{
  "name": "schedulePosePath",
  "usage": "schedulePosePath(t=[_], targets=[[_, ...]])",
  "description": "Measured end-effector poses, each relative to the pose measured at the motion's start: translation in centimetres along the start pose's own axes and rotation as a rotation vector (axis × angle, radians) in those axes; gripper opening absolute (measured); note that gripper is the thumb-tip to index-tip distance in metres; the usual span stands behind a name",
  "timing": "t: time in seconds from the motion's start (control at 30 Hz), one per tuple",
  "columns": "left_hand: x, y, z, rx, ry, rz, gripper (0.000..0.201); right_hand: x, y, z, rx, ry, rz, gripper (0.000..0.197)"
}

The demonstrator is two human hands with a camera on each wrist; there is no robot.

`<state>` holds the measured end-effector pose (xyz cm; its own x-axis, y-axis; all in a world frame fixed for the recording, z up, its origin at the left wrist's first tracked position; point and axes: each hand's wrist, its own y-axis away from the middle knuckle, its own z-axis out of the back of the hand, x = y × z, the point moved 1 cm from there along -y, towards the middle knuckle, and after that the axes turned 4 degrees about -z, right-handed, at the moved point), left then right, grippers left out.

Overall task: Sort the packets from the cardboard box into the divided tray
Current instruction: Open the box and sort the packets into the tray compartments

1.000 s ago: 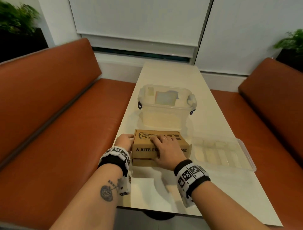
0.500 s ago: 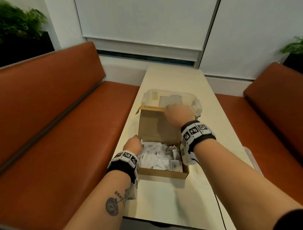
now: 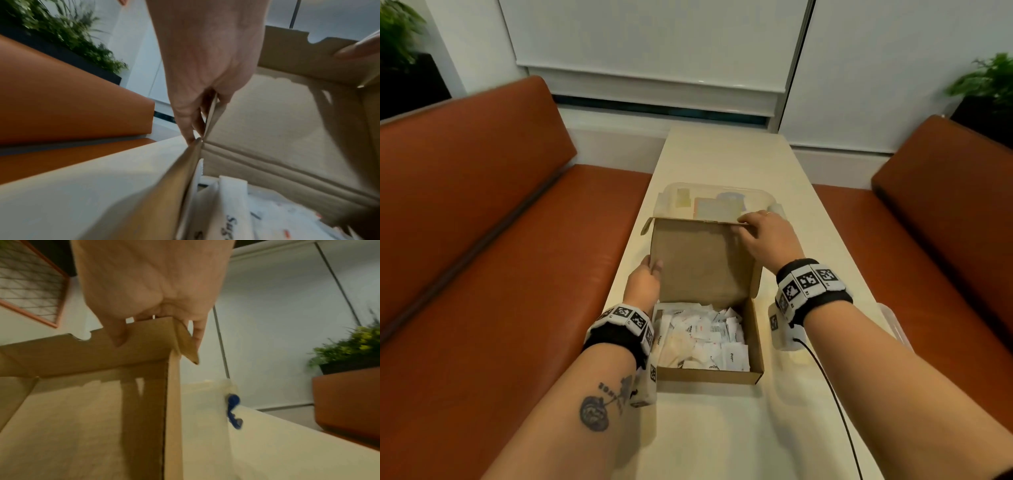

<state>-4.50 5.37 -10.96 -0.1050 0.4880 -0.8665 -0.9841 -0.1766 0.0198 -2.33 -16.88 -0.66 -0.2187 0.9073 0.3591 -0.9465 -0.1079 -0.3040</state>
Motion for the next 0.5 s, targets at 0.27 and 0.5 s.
schedulePosePath(t=[0.27, 0.5], targets=[[0.2, -1.7, -0.7, 0.081, 0.037, 0.015, 0.039, -3.0, 2.1, -1.6, -0.290, -0.262, -0.431, 0.034], [0.2, -1.5, 0.1, 0.129, 0.119, 0.109, 0.034, -3.1, 5.3, -5.3, -0.037, -0.421, -0.663, 0.029]])
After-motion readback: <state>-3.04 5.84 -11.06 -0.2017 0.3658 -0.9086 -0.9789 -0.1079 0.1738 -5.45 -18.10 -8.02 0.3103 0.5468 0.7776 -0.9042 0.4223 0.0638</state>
